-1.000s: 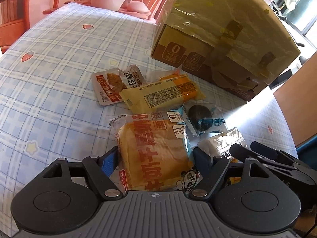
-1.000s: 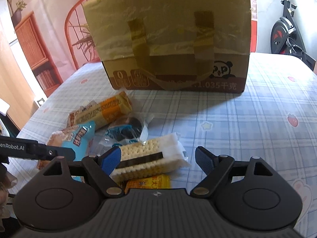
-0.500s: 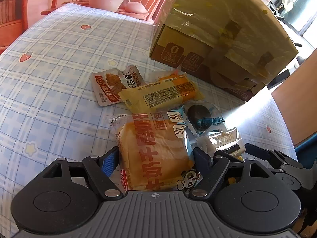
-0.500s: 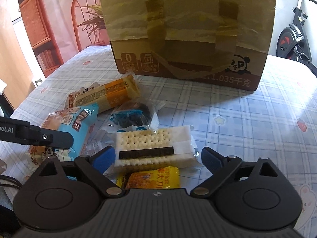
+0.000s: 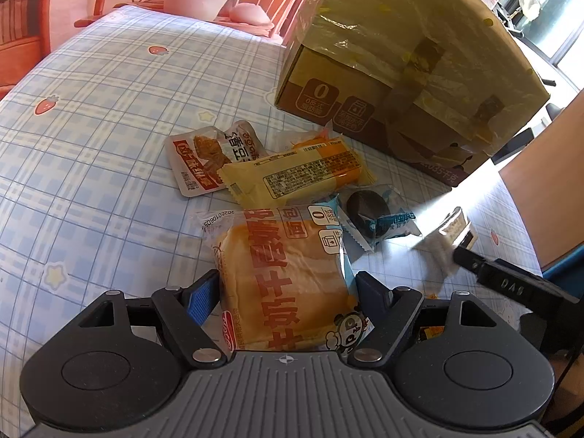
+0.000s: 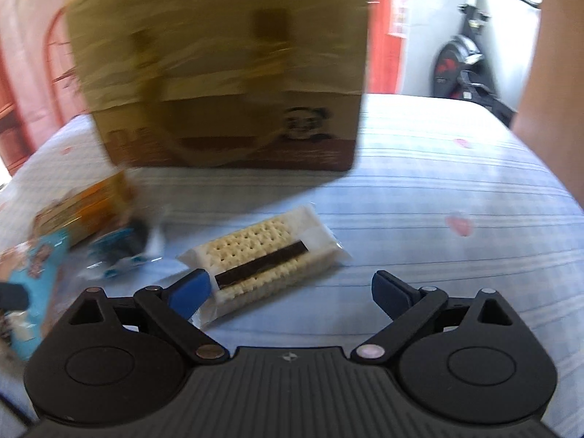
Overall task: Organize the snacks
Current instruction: 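Grasp the white cracker pack with the right tool while the left tool holds the bun bag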
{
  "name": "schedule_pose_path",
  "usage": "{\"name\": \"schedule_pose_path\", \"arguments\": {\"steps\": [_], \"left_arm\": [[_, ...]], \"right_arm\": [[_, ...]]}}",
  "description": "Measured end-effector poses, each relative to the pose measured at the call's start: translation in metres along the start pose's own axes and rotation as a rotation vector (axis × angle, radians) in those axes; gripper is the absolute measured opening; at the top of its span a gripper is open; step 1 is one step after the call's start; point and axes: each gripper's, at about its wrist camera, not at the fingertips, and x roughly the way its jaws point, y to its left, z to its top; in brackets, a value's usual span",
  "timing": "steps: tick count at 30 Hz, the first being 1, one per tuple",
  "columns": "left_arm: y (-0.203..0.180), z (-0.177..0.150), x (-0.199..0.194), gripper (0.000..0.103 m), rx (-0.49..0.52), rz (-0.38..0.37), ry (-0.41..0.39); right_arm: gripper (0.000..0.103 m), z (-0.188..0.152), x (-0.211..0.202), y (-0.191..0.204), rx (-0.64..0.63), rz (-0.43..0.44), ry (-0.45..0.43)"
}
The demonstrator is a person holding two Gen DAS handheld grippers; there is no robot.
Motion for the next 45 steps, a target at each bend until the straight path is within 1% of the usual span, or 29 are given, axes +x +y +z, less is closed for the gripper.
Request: {"name": "schedule_pose_path", "arguments": {"steps": [3,5,6,8,10,15,17,19,20,21,22,25,29,34,40,45], "left_arm": [[0.000,0.000,0.000,0.081,0.000,-0.001,-0.001],[0.001,0.000,0.000,0.081,-0.003,-0.004,-0.001],[0.001,0.000,0.000,0.081,-0.004,-0.004,-0.001],[0.000,0.000,0.001,0.081,-0.003,-0.004,-0.002],[0.000,0.001,0.001,0.081,0.000,-0.004,-0.002],[0.001,0.001,0.001,0.081,0.005,-0.008,0.001],[0.002,0.002,0.001,0.081,0.007,-0.010,0.002],[0.003,0.002,0.001,0.081,0.007,-0.013,0.002],[0.003,0.002,0.001,0.081,0.006,-0.015,0.002],[0.003,0.002,0.001,0.081,0.005,-0.016,0.001],[0.003,0.002,0.001,0.081,0.005,-0.017,0.001],[0.003,0.002,0.001,0.081,0.005,-0.016,0.000],[0.002,0.002,0.001,0.081,0.007,-0.012,-0.001],[0.002,0.003,0.002,0.081,0.007,-0.009,-0.002],[0.004,0.004,0.003,0.081,0.008,-0.015,-0.009],[0.004,0.004,0.003,0.081,0.010,-0.014,-0.009]], "right_arm": [[0.095,0.003,-0.005,-0.012,0.049,-0.049,-0.011],[0.092,0.005,-0.008,-0.017,0.092,-0.051,-0.016],[0.092,0.006,-0.010,-0.019,0.116,-0.038,-0.017],[0.092,0.009,-0.011,-0.020,0.158,0.022,-0.021],[0.092,0.013,-0.009,-0.014,0.167,0.067,-0.016],[0.092,0.026,0.007,0.008,0.137,0.118,0.012],[0.090,0.032,0.016,0.015,0.087,0.097,0.011],[0.088,0.034,0.027,0.015,0.079,0.080,0.013],[0.085,0.036,0.033,0.014,0.081,0.073,0.018],[0.080,0.036,0.039,0.010,0.078,0.066,0.023],[0.078,0.035,0.041,0.010,0.065,0.056,0.023],[0.073,0.029,0.038,0.011,0.003,0.045,-0.004],[0.070,0.014,0.029,0.010,-0.022,0.049,-0.042],[0.070,-0.003,0.022,0.009,-0.067,0.118,-0.080],[0.068,-0.005,0.025,0.020,-0.129,0.145,-0.096],[0.068,-0.004,0.026,0.016,-0.133,0.169,-0.101]]}}
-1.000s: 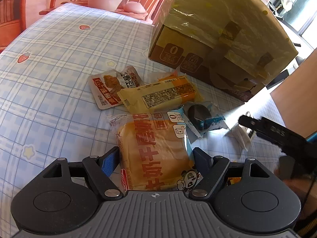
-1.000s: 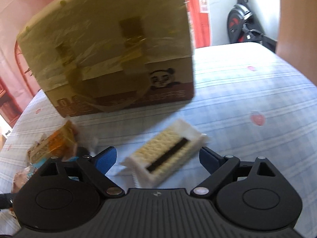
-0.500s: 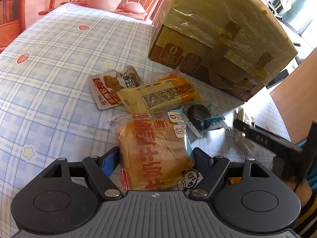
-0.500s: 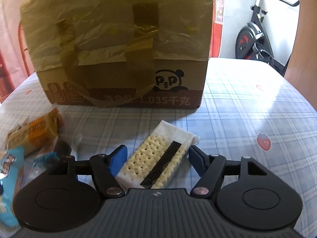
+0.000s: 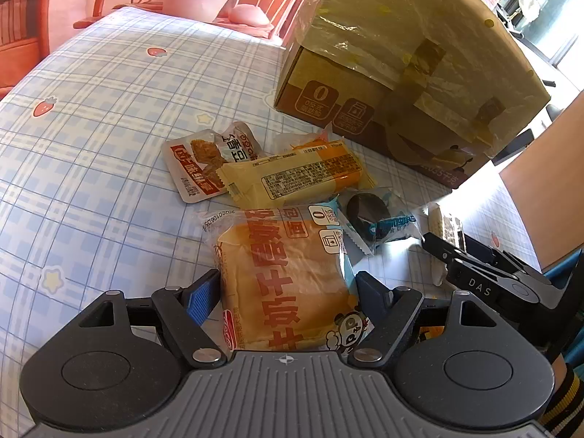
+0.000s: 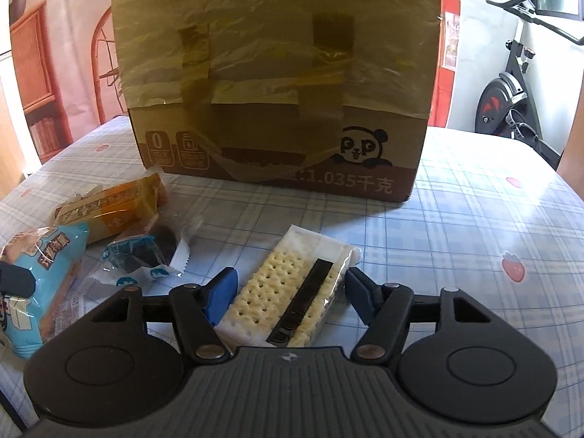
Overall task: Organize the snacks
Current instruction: 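Grasp the white cracker pack with the right tool while the left tool holds the bun bag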
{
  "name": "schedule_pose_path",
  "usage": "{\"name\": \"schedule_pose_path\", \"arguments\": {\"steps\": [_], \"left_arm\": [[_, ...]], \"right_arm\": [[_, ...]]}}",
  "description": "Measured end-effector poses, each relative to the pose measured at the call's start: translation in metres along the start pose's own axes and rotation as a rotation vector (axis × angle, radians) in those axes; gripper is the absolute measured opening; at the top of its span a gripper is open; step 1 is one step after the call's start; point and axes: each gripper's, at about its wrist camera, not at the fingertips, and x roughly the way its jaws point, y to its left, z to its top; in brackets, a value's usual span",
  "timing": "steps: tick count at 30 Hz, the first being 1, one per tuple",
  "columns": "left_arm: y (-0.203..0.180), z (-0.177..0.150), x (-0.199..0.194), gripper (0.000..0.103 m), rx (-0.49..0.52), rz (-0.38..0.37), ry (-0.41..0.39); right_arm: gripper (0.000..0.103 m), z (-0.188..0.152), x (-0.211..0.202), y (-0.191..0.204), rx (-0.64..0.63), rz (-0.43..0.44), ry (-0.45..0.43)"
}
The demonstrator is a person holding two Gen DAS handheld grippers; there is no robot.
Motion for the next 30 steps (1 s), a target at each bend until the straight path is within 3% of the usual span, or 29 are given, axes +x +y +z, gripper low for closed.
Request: {"name": "schedule_pose_path", "arguments": {"steps": [4,8,14,19,28,30], "left_arm": [[-0.001,-0.001,0.000,0.081,-0.003,-0.002,0.000],[-0.001,0.000,0.000,0.081,-0.002,-0.003,0.001],[0.001,0.001,0.000,0.081,-0.004,-0.008,0.000],[0.001,0.001,0.000,0.081,-0.003,-0.006,-0.001],[0.001,-0.001,-0.005,0.079,-0.004,-0.010,-0.016],[0.001,-0.001,-0.007,0.078,-0.008,-0.012,-0.024]], "right_arm": [[0.068,0.002,0.001,0.001,0.005,-0.015,0.014],[0.074,0.007,-0.002,-0.002,0.024,-0.037,0.047],[0.075,0.008,-0.010,-0.003,-0.074,-0.046,0.080],[0.072,0.007,-0.015,-0.017,-0.022,-0.109,0.091],[0.069,0.003,-0.001,-0.021,0.056,-0.087,0.046],[0.058,0.001,-0.003,-0.020,0.055,-0.101,0.032]]}}
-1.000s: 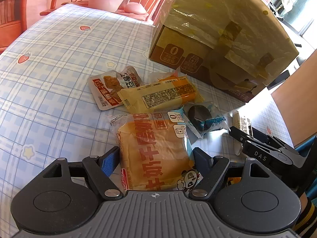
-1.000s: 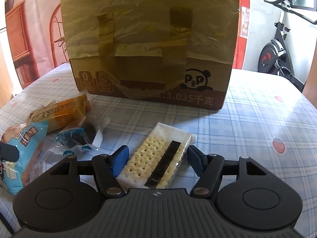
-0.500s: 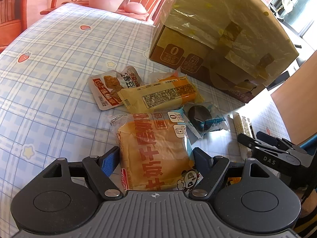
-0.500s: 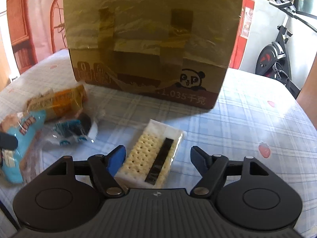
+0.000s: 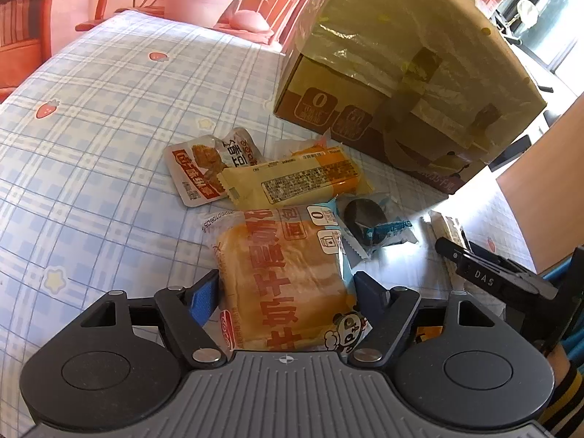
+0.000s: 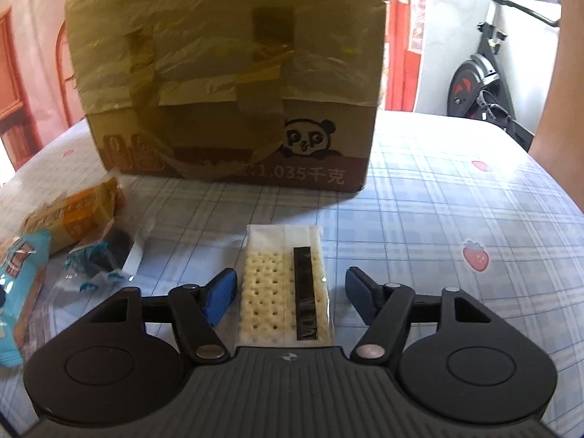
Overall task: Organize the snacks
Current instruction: 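Grasp the white cracker pack with the right tool while the left tool holds the bun bag, then carry the bun bag and cracker pack over the box and open both tools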
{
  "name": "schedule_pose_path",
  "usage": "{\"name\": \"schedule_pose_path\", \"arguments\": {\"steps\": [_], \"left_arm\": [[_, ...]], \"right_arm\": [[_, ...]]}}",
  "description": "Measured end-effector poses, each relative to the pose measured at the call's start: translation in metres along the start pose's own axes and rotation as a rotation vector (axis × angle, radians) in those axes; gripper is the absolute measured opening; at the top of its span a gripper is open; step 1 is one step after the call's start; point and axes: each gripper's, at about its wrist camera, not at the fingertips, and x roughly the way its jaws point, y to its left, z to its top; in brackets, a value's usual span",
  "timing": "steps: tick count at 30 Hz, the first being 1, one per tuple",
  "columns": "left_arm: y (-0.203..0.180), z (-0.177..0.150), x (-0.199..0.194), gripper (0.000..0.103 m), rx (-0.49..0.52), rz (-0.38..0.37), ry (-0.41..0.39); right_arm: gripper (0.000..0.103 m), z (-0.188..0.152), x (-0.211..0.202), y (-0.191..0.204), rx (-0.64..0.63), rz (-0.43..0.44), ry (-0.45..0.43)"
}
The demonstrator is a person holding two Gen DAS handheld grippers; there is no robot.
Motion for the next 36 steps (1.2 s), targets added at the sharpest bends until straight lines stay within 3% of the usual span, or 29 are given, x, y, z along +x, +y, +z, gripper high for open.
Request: {"name": "schedule_pose_path", "arguments": {"steps": [2,12,20,30,36], "left_arm": [[0.000,0.000,-0.002,0.078,-0.003,-0.003,-0.009],[-0.008,0.007,-0.021,0.077,0.026,0.002,-0.094],[-0.021,0.028,-0.040,0.077,0.077,-0.032,-0.177],[-0.068,0.083,-0.072,0.077,0.167,-0.142,-0.298],[-0.107,0.131,-0.083,0.077,0.206,-0.202,-0.357]], "right_arm": [[0.049,-0.002,-0.003,-0.002,0.005,0.008,-0.012],[0.049,-0.005,-0.008,-0.008,0.049,0.048,-0.027],[0.049,0.012,-0.033,-0.013,0.075,0.072,-0.110],[0.049,0.053,-0.076,-0.012,0.073,0.125,-0.258],[0.049,0.096,-0.107,-0.016,0.089,0.197,-0.356]]}}
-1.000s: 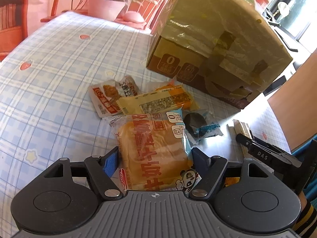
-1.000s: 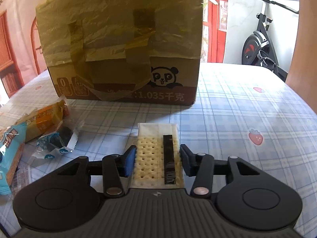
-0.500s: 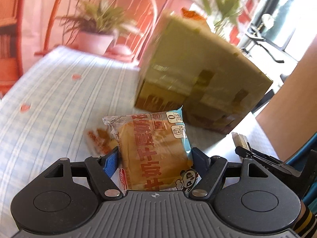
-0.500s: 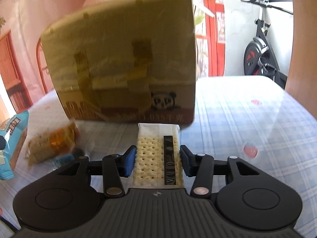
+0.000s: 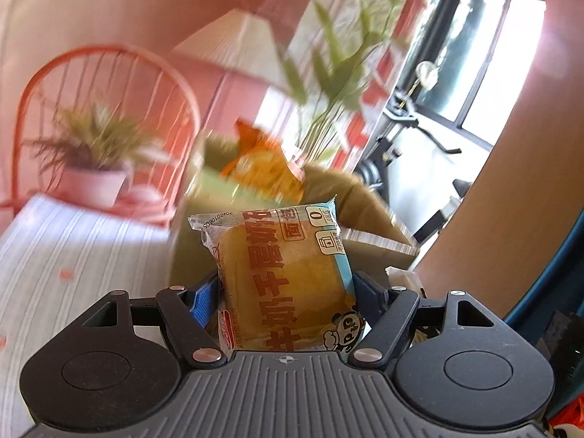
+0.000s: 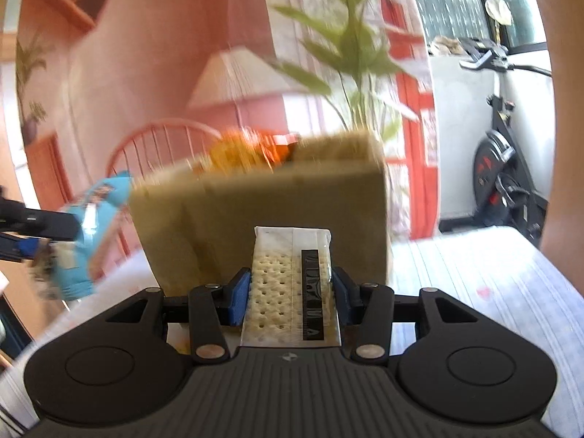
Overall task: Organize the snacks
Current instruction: 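Carry the bun bag and cracker pack over the box and open both tools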
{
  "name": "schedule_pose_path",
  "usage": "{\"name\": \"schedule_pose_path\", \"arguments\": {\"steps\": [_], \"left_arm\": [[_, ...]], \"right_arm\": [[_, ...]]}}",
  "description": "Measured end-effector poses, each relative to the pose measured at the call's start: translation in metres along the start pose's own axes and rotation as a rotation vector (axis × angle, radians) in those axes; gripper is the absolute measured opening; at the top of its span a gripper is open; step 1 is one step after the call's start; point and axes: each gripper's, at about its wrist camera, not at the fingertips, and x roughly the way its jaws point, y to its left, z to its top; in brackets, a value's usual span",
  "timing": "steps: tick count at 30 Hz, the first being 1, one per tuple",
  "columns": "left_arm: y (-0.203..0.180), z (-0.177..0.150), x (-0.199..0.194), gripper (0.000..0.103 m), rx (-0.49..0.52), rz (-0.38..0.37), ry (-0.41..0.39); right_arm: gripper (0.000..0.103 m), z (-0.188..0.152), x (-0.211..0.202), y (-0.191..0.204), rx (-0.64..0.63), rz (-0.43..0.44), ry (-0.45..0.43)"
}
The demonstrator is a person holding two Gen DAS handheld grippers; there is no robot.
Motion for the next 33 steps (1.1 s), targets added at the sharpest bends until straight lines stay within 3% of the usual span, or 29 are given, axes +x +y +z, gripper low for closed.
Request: {"name": "schedule_pose_path", "arguments": {"steps": [7,12,18,25,33], "left_arm": [[-0.041,0.058,0.031,0.077,0.058,-0.057,-0.049],[-0.057,0.087,0.083,0.077,0.067,-0.100,-0.001],[-0.059,0.092,0.140,0.078,0.095,-0.070,0.067],[-0.048,0.089,0.168,0.078,0.149,-0.033,0.154],[-0.045,0.099,0.174,0.085,0.218,0.005,0.125]], "right_arm": [[0.049,0.060,0.010,-0.001,-0.024,0.034,-0.099],[0.049,0.086,0.041,-0.009,-0.040,-0.012,-0.127],[0.049,0.093,0.059,-0.028,-0.030,-0.060,-0.123],[0.049,0.097,0.079,-0.045,0.006,-0.059,-0.091],[0.049,0.096,0.105,-0.042,0.018,-0.042,-0.054]]}}
